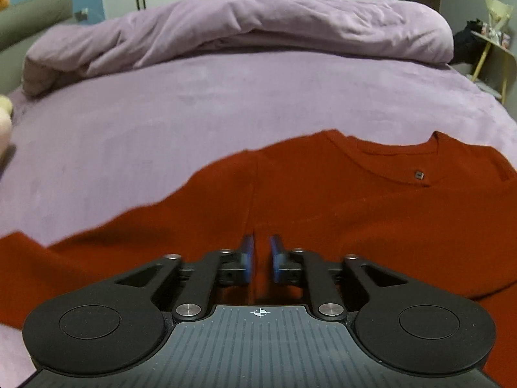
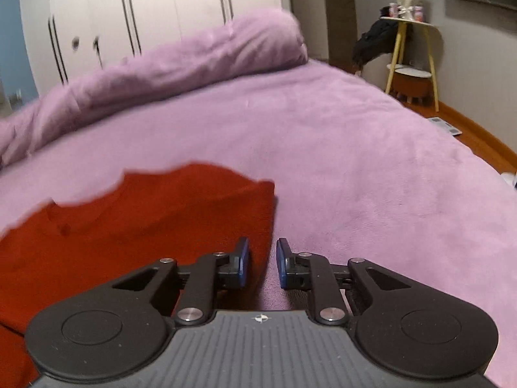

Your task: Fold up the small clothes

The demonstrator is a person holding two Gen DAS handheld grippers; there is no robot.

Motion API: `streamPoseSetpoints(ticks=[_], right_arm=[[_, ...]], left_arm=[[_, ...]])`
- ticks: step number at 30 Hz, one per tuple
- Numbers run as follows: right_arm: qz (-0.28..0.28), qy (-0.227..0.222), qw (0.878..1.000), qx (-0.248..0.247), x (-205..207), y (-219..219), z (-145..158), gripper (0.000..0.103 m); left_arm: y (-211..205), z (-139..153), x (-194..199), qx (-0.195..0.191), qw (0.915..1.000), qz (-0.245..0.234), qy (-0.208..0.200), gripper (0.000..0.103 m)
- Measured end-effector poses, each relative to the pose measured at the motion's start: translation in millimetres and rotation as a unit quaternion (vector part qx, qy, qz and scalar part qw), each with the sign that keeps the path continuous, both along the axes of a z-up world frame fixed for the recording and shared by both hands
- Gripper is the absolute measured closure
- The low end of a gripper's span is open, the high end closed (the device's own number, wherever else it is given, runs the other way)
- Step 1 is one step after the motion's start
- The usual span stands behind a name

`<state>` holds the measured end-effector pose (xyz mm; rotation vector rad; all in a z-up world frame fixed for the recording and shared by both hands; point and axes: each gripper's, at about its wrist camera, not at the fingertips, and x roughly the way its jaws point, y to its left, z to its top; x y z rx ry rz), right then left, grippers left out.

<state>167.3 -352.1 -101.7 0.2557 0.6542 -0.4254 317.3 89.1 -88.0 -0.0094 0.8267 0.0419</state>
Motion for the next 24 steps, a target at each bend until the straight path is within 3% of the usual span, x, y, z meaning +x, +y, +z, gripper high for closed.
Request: streamPoseSetpoints(ticks=[2, 5, 8, 10, 12, 14, 17, 20, 24], right_arm=[[0.010, -0.019, 1.000, 0.017, -12, 4, 8, 0.076], [0.046, -0.020, 0.998, 0.028, -17, 17, 11, 0.076], [0.084, 0.013, 0.996, 0.003, -13, 33, -3, 0.076], [0.092, 0.048, 0.994, -0.046, -9, 43, -17, 0.076], [0.099, 0.050, 0.990, -0.087, -9, 49, -22, 0.076], [0.096, 0.050, 0.990, -0.093, -9, 52, -22, 0.076], [0.093, 0.045, 0.990, -0.094, -11, 56, -24, 0.076], [0.093, 0.037, 0.990, -0.104, -16, 56, -26, 0.076], [0.094, 0.045, 0.986, -0.127, -13, 62, -27, 0.076]], left_arm=[[6, 0, -4, -0.040, 0.9992, 0.002, 0.006, 0.064], [11, -2, -9, -0.092, 0.9957, -0.007, 0.014, 0.048], [4, -8, -8, -0.066, 0.9975, -0.012, 0.022, 0.048], [-1, -13, -8, -0.056, 0.9979, -0.016, 0.028, 0.048], [-3, -14, -7, -0.053, 0.9981, -0.013, 0.028, 0.048], [-3, -14, -3, -0.058, 0.9979, -0.008, 0.029, 0.048], [1, -16, 1, -0.075, 0.9966, 0.009, 0.033, 0.057], [0, -14, 2, -0.056, 0.9982, 0.005, 0.023, 0.072], [-2, -17, 2, -0.031, 0.9994, 0.003, 0.012, 0.085]])
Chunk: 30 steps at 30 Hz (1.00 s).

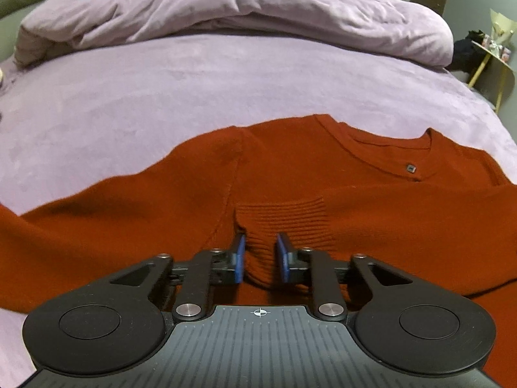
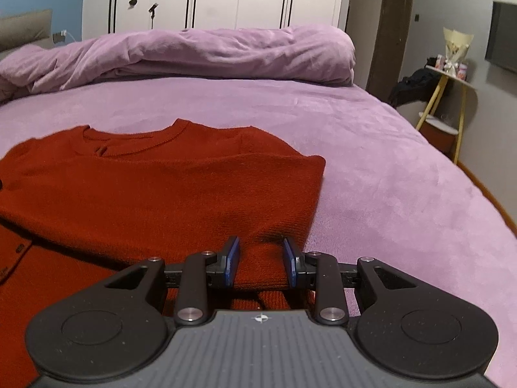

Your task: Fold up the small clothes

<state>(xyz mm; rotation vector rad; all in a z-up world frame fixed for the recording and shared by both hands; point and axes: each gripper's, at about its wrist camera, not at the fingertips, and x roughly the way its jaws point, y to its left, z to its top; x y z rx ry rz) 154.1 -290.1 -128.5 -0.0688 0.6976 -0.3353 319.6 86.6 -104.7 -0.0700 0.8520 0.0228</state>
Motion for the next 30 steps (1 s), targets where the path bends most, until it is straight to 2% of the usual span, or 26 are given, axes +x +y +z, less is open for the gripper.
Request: streamPoseSetpoints(ticks=[2, 6, 11, 18, 21, 24, 27, 28, 29, 30], right_arm=[[0.001, 0.006, 1.000, -0.019, 2, 5, -1, 0.075], [0.005, 0.019, 0.998, -0.058, 5, 17, -3, 0.074], [0.000, 0.013, 0.999, -0.046, 0, 16, 1, 0.074], [0.001, 0.016, 0.998, -0.053, 1, 18, -2, 0.074], [0.001, 0.016, 0.998, -0.054, 1, 18, -2, 0.074], [0.000, 0.015, 0.998, -0.057, 1, 19, -3, 0.074], [0.000, 0.015, 0.998, -0.062, 2, 20, -5, 0.073], [0.000, 0.016, 0.998, -0.064, 3, 21, -5, 0.073], [0.000, 0.017, 0.998, -0.065, 3, 21, -5, 0.073], [0.000, 0.018, 0.998, -0.067, 3, 22, -4, 0.073]], left_arm=[[-3, -1, 1, 0.016, 0.9999, 0.001, -0.006, 0.091], [-13, 1, 2, 0.053, 0.9984, -0.007, -0.018, 0.093], [-17, 0, 4, 0.080, 0.9964, -0.015, -0.026, 0.094], [-23, 1, 11, 0.103, 0.9937, -0.013, -0.041, 0.094], [-23, -3, 18, 0.120, 0.9920, -0.002, -0.040, 0.099], [-18, -10, 23, 0.108, 0.9938, 0.007, -0.024, 0.098], [-16, -6, 18, 0.101, 0.9947, 0.011, -0.020, 0.094], [-13, -3, 16, 0.090, 0.9957, 0.012, -0.018, 0.089], [-10, 0, 11, 0.079, 0.9967, 0.011, -0.017, 0.078], [-7, 4, 7, 0.073, 0.9971, 0.012, -0.019, 0.073]])
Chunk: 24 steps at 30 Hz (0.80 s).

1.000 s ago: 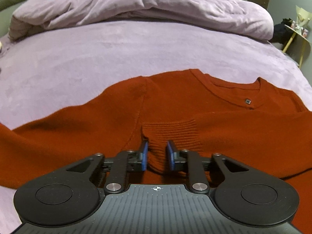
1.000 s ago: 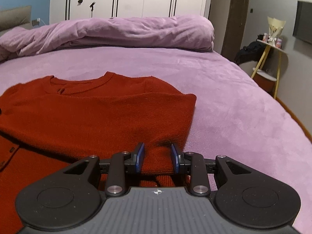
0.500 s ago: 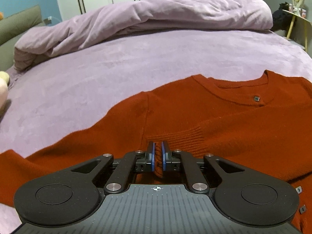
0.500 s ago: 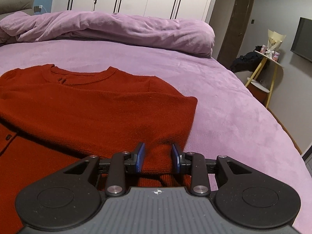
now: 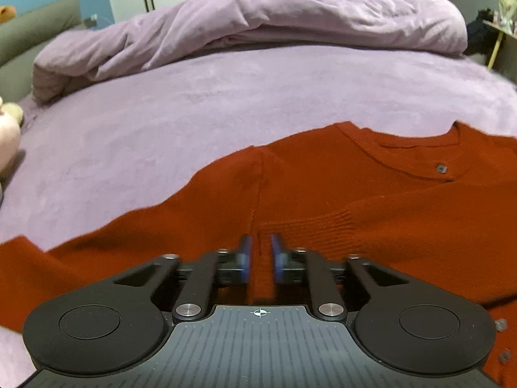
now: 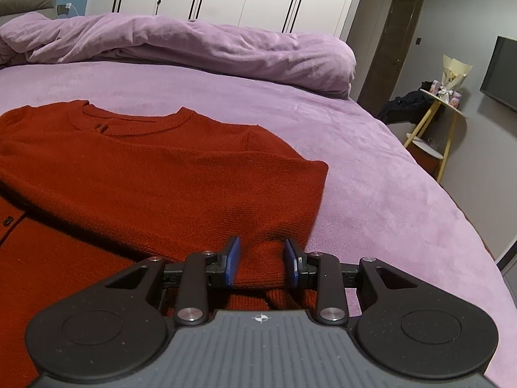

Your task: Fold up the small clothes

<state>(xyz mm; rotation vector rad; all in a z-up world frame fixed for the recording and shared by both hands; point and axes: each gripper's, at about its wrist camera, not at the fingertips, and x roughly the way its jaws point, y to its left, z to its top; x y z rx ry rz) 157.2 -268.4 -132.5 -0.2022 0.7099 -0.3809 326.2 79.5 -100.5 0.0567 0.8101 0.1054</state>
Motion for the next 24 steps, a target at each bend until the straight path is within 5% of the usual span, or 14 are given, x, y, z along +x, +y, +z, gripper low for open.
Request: streamPoseSetpoints(ticks=[6, 11, 17, 24], right_arm=[[0.006, -0.026, 0.999, 0.045, -9, 10, 20, 0.070], [0.018, -0.002, 0.999, 0.026, -4, 19, 5, 0.067], [0.026, -0.005, 0.999, 0.034, -7, 14, 3, 0.066], [0.031, 0.015, 0.999, -0.008, -2, 26, -1, 0.066]], left_arm=[[5, 21, -27, -0.052, 0.9983, -0.013, -0.025, 0.050], [-11, -1, -13, -0.036, 0.9989, -0.017, 0.025, 0.050], [-8, -7, -10, -0.027, 0.9993, -0.010, 0.026, 0.033], [10, 3, -24, -0.038, 0.9985, 0.019, 0.034, 0.028]])
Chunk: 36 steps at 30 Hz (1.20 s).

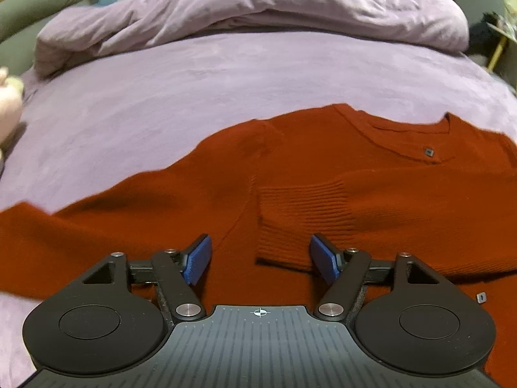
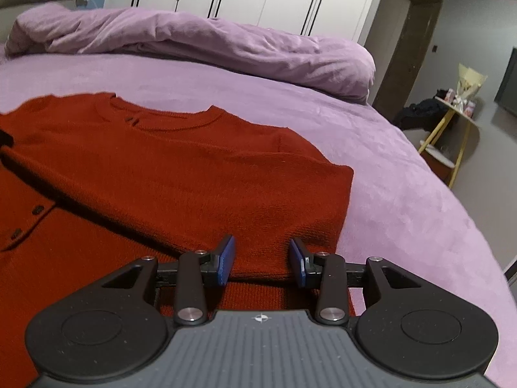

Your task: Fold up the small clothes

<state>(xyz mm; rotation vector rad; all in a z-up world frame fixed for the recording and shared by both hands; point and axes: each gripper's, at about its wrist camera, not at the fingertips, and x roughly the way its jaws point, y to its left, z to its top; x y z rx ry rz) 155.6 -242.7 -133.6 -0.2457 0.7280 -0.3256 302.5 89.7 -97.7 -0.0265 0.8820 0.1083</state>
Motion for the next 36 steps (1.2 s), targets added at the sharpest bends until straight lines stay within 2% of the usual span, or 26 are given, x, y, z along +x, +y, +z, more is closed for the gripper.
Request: streamPoseSetpoints(ticks=[3, 5, 7, 9, 11, 13, 16, 17, 19, 21, 22, 24, 25, 26, 29, 30, 31, 32, 34, 36], right_arm=[[0.002, 0.013, 1.000, -0.005, 2, 2, 3, 0.066], [-0.008, 0.020, 1.000, 0.008, -2, 2, 14, 0.066], [-0.016, 0.016, 0.999, 0.044, -16, 5, 28, 0.065], [-0.017, 0.006, 0.995, 0.102, -40, 8, 38, 0.062], [-0.015, -0.011, 0.989, 0.145, -67, 14, 44, 0.050], [-0.018, -0.015, 0.987, 0.159, -88, 24, 44, 0.049], [-0.025, -0.013, 0.980, 0.199, -102, 32, 43, 0.049], [-0.029, -0.017, 0.975, 0.220, -105, 33, 44, 0.049], [-0.035, -0.013, 0.967, 0.252, -103, 35, 44, 0.049], [-0.028, -0.006, 0.964, 0.265, -98, 39, 44, 0.049], [-0.024, -0.002, 0.964, 0.264, -96, 43, 45, 0.049], [-0.017, 0.001, 0.966, 0.259, -91, 49, 45, 0.049], [-0.014, 0.002, 0.966, 0.257, -90, 52, 46, 0.050], [-0.013, 0.003, 0.967, 0.256, -89, 55, 46, 0.050], [-0.012, 0.008, 0.966, 0.258, -88, 58, 46, 0.050], [-0.012, 0.009, 0.966, 0.258, -89, 59, 45, 0.050], [-0.012, 0.010, 0.966, 0.257, -88, 59, 45, 0.051], [-0.013, 0.012, 0.966, 0.256, -88, 59, 45, 0.053], [-0.013, 0.013, 0.967, 0.255, -89, 59, 44, 0.055], [-0.016, 0.011, 0.966, 0.256, -89, 56, 45, 0.056]], left_arm=[[28, 9, -21, -0.051, 0.9984, 0.024, 0.004, 0.028], [60, 18, -48, -0.094, 0.9948, 0.038, -0.012, 0.019], [98, 24, -79, -0.124, 0.9895, 0.066, -0.035, 0.015], [139, 25, -108, -0.143, 0.9827, 0.106, -0.050, 0.015], [184, 18, -131, -0.162, 0.9714, 0.162, -0.062, 0.017], [229, 8, -147, -0.184, 0.9514, 0.240, -0.059, 0.023], [287, -13, -167, -0.247, 0.9093, 0.326, -0.076, 0.031], [300, -19, -169, -0.266, 0.8987, 0.339, -0.081, 0.042], [321, -31, -171, -0.302, 0.8768, 0.363, -0.093, 0.054], [336, -39, -169, -0.336, 0.8569, 0.375, -0.111, 0.060], [343, -42, -166, -0.347, 0.8466, 0.387, -0.114, 0.070], [355, -48, -161, -0.361, 0.8350, 0.398, -0.116, 0.079], [361, -51, -160, -0.369, 0.8295, 0.403, -0.117, 0.087], [366, -55, -157, -0.379, 0.8210, 0.411, -0.116, 0.092], [378, -65, -157, -0.411, 0.7986, 0.422, -0.121, 0.093], [380, -66, -157, -0.417, 0.7959, 0.421, -0.124, 0.094], [380, -65, -157, -0.414, 0.7980, 0.419, -0.125, 0.094], [380, -62, -157, -0.406, 0.8047, 0.415, -0.126, 0.095], [370, -48, -155, -0.368, 0.8312, 0.395, -0.133, 0.095], [354, -25, -149, -0.323, 0.8628, 0.359, -0.149, 0.095]])
